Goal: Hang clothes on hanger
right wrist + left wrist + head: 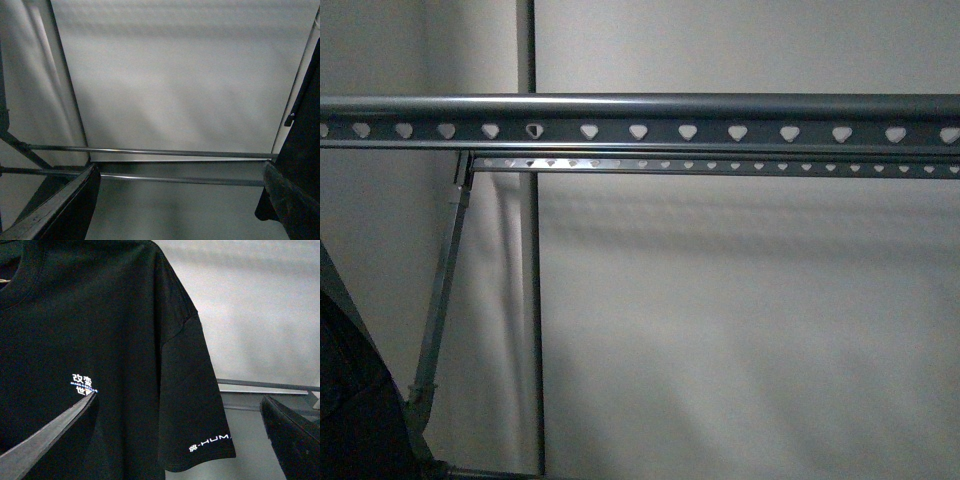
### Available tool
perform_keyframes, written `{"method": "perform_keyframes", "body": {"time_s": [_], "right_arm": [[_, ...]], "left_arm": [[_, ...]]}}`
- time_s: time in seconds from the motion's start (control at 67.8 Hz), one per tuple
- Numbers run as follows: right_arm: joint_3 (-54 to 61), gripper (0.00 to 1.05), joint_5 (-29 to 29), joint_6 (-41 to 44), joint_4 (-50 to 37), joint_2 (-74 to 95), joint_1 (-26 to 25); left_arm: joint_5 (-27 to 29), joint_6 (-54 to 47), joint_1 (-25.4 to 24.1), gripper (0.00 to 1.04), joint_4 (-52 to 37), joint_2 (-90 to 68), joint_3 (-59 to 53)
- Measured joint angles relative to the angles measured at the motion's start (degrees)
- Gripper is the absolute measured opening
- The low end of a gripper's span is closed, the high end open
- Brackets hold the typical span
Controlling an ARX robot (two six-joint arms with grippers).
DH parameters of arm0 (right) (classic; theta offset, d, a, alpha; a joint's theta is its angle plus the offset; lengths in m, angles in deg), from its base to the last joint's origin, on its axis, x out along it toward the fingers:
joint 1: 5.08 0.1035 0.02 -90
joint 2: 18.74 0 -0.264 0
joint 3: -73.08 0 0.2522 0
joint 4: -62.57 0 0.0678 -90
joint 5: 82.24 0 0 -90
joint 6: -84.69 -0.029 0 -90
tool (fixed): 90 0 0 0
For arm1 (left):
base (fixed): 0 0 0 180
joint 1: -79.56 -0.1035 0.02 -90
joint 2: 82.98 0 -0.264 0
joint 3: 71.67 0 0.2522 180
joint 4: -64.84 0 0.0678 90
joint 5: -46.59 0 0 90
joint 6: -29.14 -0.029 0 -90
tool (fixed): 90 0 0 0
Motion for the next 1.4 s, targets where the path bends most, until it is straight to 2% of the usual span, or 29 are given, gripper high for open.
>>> {"method": "perform_keyframes", "body": {"time_s": [1.4], "right_arm": [[0.0, 0.97, 0.0, 0.0, 0.0, 0.0, 0.0]], "left_arm": [[0.0, 0.0, 0.0, 0.98, 0.0, 0.0, 0.0]]}}
